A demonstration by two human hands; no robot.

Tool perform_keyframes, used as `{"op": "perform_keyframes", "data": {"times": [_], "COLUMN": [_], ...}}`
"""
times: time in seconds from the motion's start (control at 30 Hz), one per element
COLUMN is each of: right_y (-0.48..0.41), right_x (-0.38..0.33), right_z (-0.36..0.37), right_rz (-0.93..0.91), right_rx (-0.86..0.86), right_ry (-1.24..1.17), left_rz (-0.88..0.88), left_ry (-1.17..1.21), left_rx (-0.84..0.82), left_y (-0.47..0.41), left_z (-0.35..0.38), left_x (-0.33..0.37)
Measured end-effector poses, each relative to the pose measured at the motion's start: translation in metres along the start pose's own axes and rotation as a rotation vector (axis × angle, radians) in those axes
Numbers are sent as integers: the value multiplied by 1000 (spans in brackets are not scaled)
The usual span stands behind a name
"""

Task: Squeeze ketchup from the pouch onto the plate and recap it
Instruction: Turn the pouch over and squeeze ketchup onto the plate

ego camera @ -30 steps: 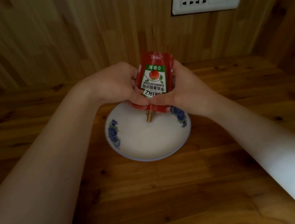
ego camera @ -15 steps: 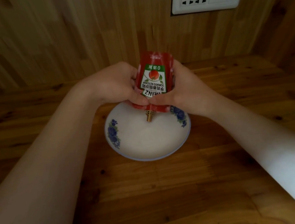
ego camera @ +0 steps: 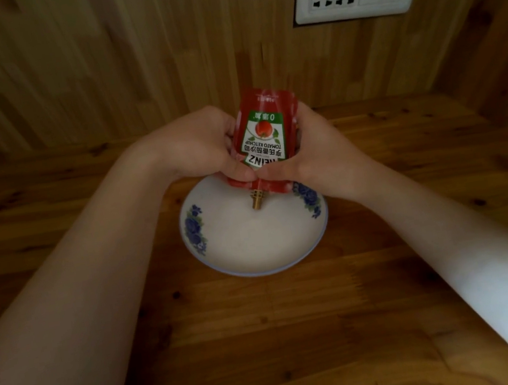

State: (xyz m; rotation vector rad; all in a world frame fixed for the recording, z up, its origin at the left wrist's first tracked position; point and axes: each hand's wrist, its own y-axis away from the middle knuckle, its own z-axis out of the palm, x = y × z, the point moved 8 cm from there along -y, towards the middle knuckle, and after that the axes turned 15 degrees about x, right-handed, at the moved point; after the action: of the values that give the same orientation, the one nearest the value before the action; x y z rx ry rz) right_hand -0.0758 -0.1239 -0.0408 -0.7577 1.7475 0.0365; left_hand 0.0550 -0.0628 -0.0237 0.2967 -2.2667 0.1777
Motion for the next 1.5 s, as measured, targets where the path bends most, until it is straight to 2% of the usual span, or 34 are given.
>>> {"op": "perform_keyframes", "data": {"times": [1.5], "right_y": [1], "right_x": [-4], "right_z": [0], "right_rz": [-38], "right_rx": [35], "right_ry": [30], "left_rz": [50], "left_ry": [-1], "left_rx": [21], "left_y": [-4], "left_z": [0], "left_x": [0]}}
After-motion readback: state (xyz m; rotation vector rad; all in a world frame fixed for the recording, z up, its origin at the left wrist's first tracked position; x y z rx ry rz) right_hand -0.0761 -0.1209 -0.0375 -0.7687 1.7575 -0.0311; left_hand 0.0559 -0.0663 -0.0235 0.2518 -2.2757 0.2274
